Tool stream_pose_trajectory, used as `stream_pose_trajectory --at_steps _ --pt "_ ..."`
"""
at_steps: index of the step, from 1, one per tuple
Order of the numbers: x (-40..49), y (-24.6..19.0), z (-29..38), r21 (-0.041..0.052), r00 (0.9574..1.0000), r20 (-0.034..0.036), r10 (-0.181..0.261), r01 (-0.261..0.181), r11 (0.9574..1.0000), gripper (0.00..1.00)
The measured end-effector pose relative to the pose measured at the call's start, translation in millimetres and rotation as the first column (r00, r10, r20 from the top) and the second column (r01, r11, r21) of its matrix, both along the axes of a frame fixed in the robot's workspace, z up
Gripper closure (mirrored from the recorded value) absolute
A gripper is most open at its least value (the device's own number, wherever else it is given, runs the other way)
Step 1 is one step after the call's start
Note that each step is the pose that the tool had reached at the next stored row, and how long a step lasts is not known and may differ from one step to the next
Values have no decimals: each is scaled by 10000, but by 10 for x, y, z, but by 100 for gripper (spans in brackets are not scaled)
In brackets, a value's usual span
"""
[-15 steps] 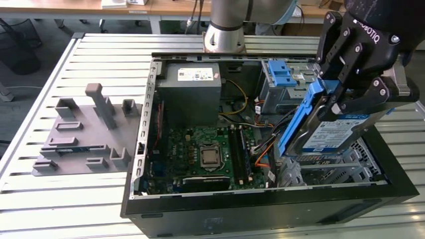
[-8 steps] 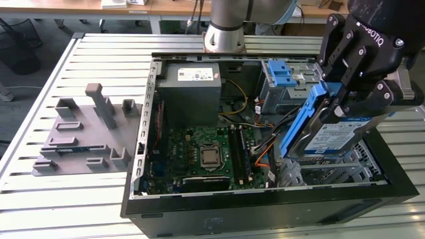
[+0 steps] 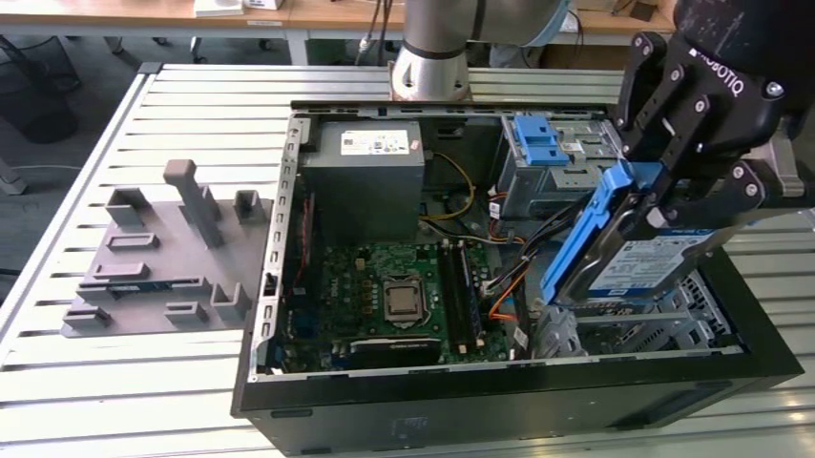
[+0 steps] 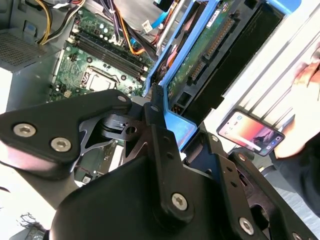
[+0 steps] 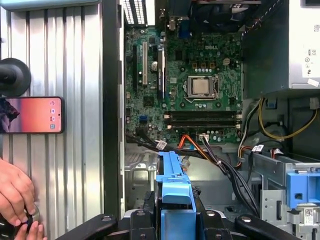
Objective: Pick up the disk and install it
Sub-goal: 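Insert the disk into the insertion slot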
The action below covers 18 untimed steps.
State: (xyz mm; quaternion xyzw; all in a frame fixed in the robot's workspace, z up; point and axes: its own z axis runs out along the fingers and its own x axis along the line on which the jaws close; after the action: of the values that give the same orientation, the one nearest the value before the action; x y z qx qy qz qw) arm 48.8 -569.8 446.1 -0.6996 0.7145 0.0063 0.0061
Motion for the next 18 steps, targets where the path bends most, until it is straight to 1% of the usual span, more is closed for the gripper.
stream_pose_trajectory --at_steps 5,9,13,18 --pt "101 0 -7 2 10000 -25 5 -5 10000 64" --pt "165 0 -13 2 10000 -31 -19 19 10000 64" --pt "211 0 -21 0 9999 -32 -103 103 9999 64" --pt "235 0 -41 1 9999 -32 -107 107 9999 64"
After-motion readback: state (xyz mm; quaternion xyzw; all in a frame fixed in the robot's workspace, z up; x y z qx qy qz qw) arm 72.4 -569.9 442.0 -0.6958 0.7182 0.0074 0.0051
